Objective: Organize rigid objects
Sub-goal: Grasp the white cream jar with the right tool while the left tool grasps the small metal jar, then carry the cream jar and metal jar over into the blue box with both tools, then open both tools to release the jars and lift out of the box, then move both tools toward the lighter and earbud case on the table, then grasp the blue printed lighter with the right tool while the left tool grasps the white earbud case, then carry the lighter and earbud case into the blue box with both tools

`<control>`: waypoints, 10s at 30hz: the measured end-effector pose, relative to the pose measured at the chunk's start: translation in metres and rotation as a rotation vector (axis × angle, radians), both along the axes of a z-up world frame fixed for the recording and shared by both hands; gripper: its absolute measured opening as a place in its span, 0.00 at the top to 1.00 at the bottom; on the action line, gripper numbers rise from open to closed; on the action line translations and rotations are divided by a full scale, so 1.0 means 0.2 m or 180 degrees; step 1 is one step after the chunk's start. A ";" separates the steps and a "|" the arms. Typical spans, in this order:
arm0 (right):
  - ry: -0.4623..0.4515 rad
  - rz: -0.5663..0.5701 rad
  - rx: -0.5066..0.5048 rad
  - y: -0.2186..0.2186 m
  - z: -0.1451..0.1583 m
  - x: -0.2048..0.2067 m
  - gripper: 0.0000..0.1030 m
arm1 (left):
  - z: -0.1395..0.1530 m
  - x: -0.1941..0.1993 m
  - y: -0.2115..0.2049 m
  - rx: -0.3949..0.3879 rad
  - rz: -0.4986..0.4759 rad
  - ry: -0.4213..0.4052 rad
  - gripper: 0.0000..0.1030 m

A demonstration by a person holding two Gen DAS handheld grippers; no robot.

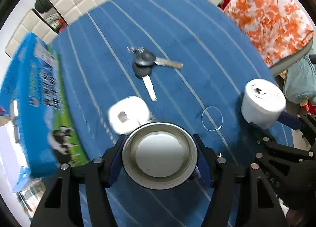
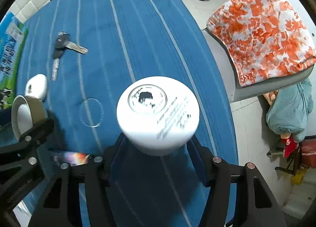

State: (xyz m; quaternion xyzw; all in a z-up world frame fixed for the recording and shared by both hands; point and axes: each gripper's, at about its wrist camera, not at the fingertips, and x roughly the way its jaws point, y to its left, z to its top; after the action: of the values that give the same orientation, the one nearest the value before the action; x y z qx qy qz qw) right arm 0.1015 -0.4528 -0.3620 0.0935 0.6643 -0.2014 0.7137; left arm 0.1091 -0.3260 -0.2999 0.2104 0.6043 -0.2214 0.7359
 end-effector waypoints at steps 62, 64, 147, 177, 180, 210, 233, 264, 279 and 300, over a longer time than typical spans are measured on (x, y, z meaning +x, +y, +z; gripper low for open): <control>-0.1205 0.1103 0.0418 1.38 1.20 0.35 0.60 | 1.23 0.14 1.65 -0.0617 0.1548 -0.1191 0.40; -0.1256 0.1209 0.0395 1.48 1.27 0.36 0.60 | 1.28 0.13 1.72 -0.0619 0.1601 -0.1236 0.40; -0.1498 0.1530 0.0307 1.67 1.56 0.23 0.13 | 1.42 -0.01 1.81 -0.0515 0.1745 -0.1117 0.00; 0.0636 0.2071 0.0129 0.62 -0.13 -0.04 0.20 | 0.29 0.12 0.57 0.0274 0.0879 -0.0354 0.04; 0.0544 0.2084 0.0257 0.63 -0.18 -0.05 0.35 | 0.30 0.14 0.56 0.0307 0.0900 -0.0378 0.04; 0.0074 -0.0326 0.0831 -0.26 -0.14 -0.07 0.67 | -0.31 0.31 0.11 0.0100 0.0999 0.0625 0.28; -0.0193 -0.0372 0.0423 -0.11 0.04 -0.23 0.73 | 0.04 0.21 0.12 -0.0254 0.0626 0.0312 0.48; -0.1599 0.1107 0.0466 1.14 1.39 0.20 0.73 | 1.30 0.13 1.38 -0.0913 0.1449 -0.1282 0.48; -0.1686 0.1438 0.0452 1.69 1.51 0.30 0.73 | 1.32 0.08 1.81 -0.0961 0.1749 -0.1334 0.48; -0.0399 0.0941 0.1119 1.63 0.21 0.78 0.73 | 0.11 0.56 1.80 -0.0767 0.1694 0.0629 0.47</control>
State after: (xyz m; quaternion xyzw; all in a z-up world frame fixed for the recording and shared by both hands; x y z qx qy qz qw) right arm 0.2584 -0.1266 -0.3201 0.1303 0.6501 0.0303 0.7480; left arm 0.2203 0.0331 -0.2785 -0.0665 0.6761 -0.1103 0.7254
